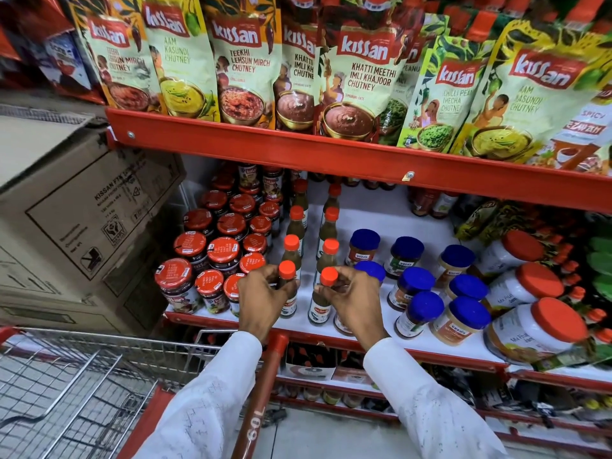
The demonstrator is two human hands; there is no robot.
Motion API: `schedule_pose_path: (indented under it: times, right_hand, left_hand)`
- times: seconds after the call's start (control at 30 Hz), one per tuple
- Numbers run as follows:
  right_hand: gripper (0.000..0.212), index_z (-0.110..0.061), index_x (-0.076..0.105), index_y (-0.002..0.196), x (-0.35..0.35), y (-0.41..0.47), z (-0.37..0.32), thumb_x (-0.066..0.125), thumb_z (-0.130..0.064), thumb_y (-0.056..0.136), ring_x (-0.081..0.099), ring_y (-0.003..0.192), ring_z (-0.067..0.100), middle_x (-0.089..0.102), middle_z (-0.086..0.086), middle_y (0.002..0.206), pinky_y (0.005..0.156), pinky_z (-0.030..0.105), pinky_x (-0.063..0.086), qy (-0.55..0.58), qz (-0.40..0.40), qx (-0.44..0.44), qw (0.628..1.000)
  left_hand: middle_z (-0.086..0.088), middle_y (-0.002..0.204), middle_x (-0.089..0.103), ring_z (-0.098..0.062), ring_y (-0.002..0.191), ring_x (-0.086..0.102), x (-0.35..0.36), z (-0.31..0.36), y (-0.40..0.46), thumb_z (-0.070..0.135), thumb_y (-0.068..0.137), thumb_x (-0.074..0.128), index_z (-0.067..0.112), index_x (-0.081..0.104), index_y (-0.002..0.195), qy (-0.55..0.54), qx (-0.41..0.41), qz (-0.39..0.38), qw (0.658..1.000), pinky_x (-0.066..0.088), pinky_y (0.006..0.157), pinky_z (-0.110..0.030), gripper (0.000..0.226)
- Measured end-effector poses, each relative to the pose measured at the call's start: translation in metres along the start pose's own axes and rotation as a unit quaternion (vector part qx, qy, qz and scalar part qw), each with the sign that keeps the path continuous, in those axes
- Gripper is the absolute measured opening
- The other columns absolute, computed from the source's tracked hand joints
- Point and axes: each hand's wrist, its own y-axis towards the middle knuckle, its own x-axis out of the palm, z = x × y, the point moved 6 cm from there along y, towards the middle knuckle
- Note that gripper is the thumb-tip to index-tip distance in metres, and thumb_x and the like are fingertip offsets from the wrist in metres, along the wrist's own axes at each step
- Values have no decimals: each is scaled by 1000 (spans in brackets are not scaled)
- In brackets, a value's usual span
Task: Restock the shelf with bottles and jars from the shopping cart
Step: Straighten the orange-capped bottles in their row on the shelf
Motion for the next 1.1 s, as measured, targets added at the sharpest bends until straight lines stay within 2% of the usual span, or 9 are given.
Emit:
schedule_pose_path:
  times: [0.13,0.27,0.43,0.6,0.8,0.93,1.03,1.1]
  right_hand:
    - [28,-19,73,100,2,1,0,82,-17,74,70,84,10,76,-4,90,84,31,58,-12,-4,1,1000]
    - [28,-19,72,101,4,3,-1,81,-18,74,70,84,11,76,-3,91,85,31,58,-26,-4,-2,1000]
    - [28,-19,72,101,3,4,-3,80,-17,75,69,85,11,75,-3,92,85,27,56,-33,-8,-2,999]
    - [26,-20,72,100,2,3,-4,80,-16,75,68,84,9,74,-5,88,81,21,52,-22,-11,9,1000]
    - [27,-19,74,99,-1,2,-3,82,-17,74,70,82,10,76,-4,88,84,31,58,-24,-1,6,1000]
    - [31,-20,73,102,0,2,-4,83,-17,72,71,83,11,76,-4,90,87,33,58,-20,-2,16,1000]
    - [36,-21,72,105,-1,1,-6,84,-16,71,69,82,6,76,-6,91,86,29,58,-21,-7,21,1000]
    - [42,-20,71,109,-4,-1,-8,84,-12,70,65,78,-2,73,-7,90,81,21,57,-26,-16,20,999]
  left_hand:
    - [12,77,74,7,76,66,0,0,2,21,71,85,19,77,88,11,0,-6,1000,42,65,-1,18]
    - [10,81,76,2,77,68,1,-1,1,21,71,84,18,77,88,11,0,-13,1000,45,67,-7,19]
    - [11,78,74,6,74,65,0,2,1,22,71,84,17,77,88,26,5,-11,1000,40,64,1,19]
    - [9,76,73,0,73,66,-1,4,1,21,71,84,16,77,87,30,5,-10,999,41,64,-3,19]
    - [5,82,77,-5,74,68,-1,3,1,20,70,84,15,77,88,28,-3,-9,1000,41,63,-3,20]
    - [2,83,78,-8,74,68,0,3,1,20,70,85,15,76,87,27,-5,-9,1000,43,65,-8,20]
    - [3,86,78,-12,83,71,2,0,0,21,69,85,16,75,90,24,-12,-22,999,55,77,-25,23]
    - [4,94,78,-14,91,71,1,-1,-1,20,69,85,19,74,98,23,-12,-25,999,56,86,-31,31]
